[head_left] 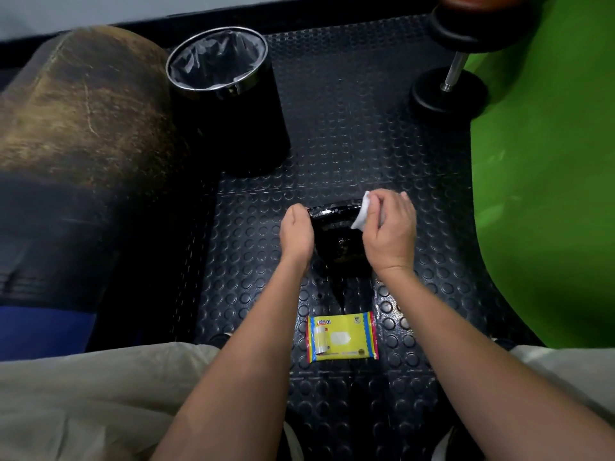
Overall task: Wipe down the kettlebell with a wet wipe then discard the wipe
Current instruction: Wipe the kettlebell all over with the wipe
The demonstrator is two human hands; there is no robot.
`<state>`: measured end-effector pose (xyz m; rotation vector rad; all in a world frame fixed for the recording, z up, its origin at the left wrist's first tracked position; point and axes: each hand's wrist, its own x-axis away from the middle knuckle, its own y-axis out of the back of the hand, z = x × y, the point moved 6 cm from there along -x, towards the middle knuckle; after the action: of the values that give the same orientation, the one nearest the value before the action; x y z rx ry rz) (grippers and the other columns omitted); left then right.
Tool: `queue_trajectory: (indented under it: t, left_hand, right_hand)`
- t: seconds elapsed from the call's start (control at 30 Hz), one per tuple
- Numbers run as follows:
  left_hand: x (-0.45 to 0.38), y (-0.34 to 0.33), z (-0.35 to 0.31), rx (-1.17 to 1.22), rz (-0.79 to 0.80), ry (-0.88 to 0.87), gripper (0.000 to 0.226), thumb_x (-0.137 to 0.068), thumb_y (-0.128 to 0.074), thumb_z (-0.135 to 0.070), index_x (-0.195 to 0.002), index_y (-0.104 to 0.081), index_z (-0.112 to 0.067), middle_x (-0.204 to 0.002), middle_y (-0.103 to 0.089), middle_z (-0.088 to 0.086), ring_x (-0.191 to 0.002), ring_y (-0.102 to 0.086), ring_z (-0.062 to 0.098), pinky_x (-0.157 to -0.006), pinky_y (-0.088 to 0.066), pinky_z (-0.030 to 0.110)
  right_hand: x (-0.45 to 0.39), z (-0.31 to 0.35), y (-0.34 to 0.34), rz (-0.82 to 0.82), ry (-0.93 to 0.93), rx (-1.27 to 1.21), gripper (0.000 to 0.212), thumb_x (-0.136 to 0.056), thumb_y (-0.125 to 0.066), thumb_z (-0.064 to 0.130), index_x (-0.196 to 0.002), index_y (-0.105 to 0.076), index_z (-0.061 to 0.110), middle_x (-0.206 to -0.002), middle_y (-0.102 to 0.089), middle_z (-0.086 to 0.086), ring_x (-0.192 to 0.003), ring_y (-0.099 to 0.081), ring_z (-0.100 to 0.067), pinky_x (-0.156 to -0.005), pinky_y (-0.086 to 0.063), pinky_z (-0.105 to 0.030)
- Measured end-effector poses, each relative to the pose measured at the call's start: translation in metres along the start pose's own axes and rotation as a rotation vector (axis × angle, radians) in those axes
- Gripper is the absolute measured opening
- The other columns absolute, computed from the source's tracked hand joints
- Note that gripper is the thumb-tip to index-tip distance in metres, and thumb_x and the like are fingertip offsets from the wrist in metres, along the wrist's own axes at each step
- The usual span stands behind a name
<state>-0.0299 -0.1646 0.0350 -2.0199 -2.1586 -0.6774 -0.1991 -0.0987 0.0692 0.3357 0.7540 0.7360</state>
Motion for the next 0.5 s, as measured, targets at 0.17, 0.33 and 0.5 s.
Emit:
queue_trajectory:
  t: [0.17, 0.33, 0.5]
  left_hand:
    - [0.0, -0.001, -0.003, 0.005, 0.0, 0.009, 0.024, -0.099, -0.029, -0.023, -0.075, -0.032, -0.021, -0.074, -0.032, -0.004, -0.07, -0.03, 0.013, -0.064, -0.029, 0.032]
    - [-0.005, 0.0, -0.001, 0.026, -0.005, 0.031, 0.023, -0.098, -0.029, -0.023, -0.075, -0.031, -0.021, -0.077, -0.032, -0.004, -0.074, -0.03, 0.014, -0.069, -0.031, 0.034]
    - [-0.007, 0.003, 0.0, 0.042, -0.005, 0.062, 0.019, -0.097, -0.029, -0.025, -0.079, -0.035, -0.02, -0.081, -0.035, 0.0, -0.078, -0.033, 0.017, -0.071, -0.033, 0.035]
  right_hand:
    - [-0.001, -0.026, -0.002, 0.083, -0.412, -0.126, 0.029, -0.106, -0.033, 0.026, -0.107, -0.061, 0.018, -0.097, -0.065, 0.003, -0.085, -0.059, -0.017, -0.069, -0.047, -0.034]
    - [-0.022, -0.027, -0.016, 0.241, -0.712, -0.12, 0.038, -0.103, -0.03, 0.028, -0.099, -0.066, 0.019, -0.099, -0.065, -0.003, -0.077, -0.056, -0.015, -0.062, -0.04, -0.029]
    - [-0.036, -0.003, -0.027, 0.338, -0.286, 0.244, 0.056, -0.107, -0.02, 0.034, -0.09, -0.067, 0.009, -0.096, -0.069, -0.007, -0.096, -0.061, -0.025, -0.112, -0.034, -0.045]
